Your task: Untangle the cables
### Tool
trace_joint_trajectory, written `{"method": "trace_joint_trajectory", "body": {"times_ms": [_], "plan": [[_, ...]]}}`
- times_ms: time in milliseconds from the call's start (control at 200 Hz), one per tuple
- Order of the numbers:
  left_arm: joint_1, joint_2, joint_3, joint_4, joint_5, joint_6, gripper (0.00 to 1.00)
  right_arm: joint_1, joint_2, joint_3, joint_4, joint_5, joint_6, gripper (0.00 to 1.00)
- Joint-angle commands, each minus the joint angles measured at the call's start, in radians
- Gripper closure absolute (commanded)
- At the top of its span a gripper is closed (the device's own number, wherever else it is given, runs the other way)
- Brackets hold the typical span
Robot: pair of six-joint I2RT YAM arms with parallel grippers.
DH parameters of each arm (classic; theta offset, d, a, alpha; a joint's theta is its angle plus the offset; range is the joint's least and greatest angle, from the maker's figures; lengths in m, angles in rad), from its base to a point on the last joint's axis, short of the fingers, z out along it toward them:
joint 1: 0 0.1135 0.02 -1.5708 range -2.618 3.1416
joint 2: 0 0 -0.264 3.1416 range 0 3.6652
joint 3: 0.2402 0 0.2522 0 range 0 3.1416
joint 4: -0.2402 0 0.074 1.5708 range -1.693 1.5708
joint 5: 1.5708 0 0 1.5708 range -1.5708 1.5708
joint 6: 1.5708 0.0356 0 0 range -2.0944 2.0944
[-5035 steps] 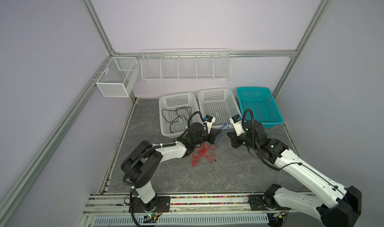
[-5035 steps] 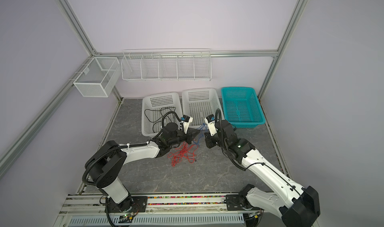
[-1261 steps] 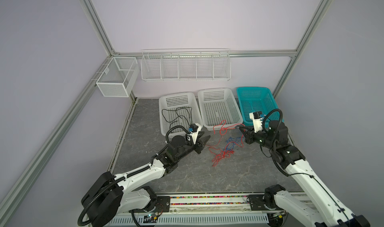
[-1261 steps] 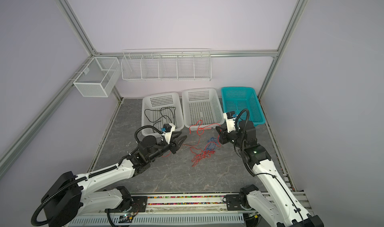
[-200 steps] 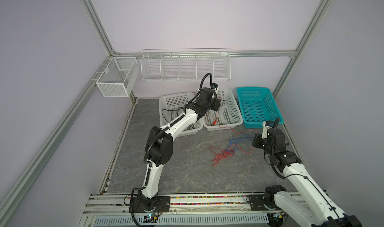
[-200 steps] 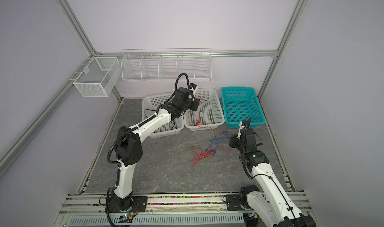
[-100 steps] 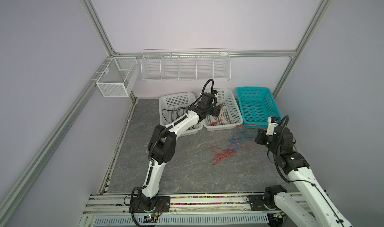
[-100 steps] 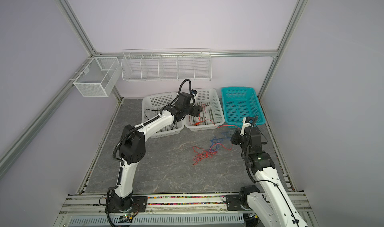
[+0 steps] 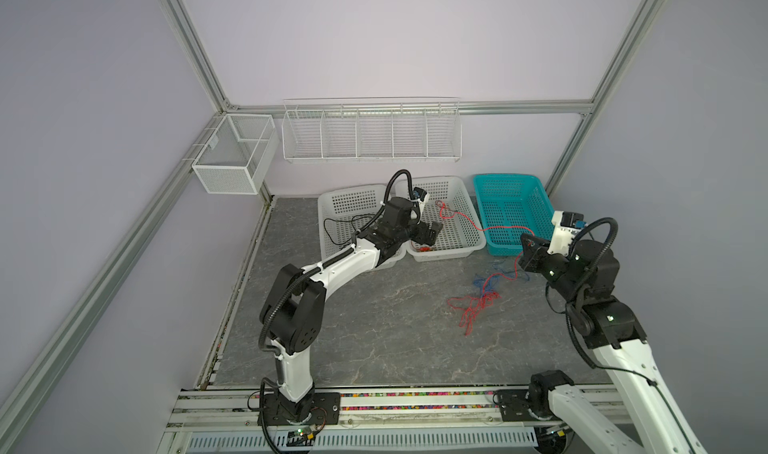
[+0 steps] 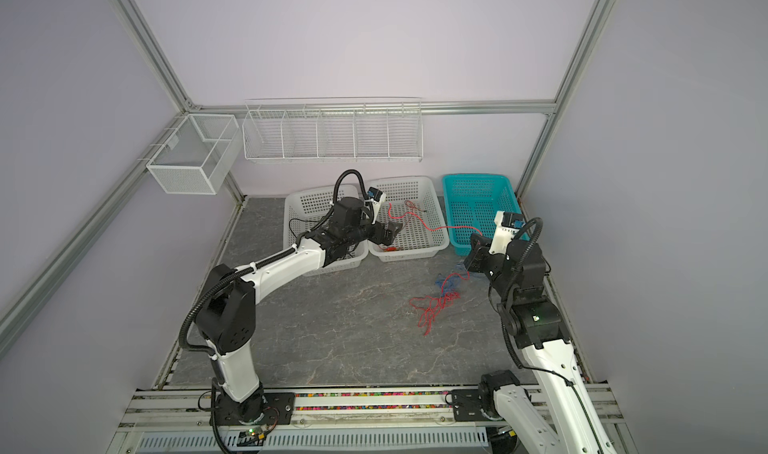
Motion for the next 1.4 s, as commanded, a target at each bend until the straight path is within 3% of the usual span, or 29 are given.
{"method": "trace_joint_trajectory", "body": {"times_ms": [0,220,480,775,1395], "plan": [[-0.013,-0.052,-0.108,0.174,0.166,-0.026,0.04,-0.001,0.035,0.041,0.088,-0.074,0.042,0.94],[-0.117,-0.129,-0.291,0.406,0.221,0.004,0.0,0.0,0.109,0.074,0.122,-0.118,0.067,0.94],[-0.181,-0.034,-0.322,0.671,0.283,-0.047,0.0,0.008,0.137,0.079,0.127,-0.125,0.071,0.94],[-0.23,0.063,-0.304,0.849,0.182,-0.073,0.0,0.01,0.169,0.086,0.126,-0.138,0.072,0.94],[-0.3,0.137,-0.141,0.755,0.238,-0.065,0.0,0.015,0.205,0.075,0.13,-0.148,0.068,0.94]]}}
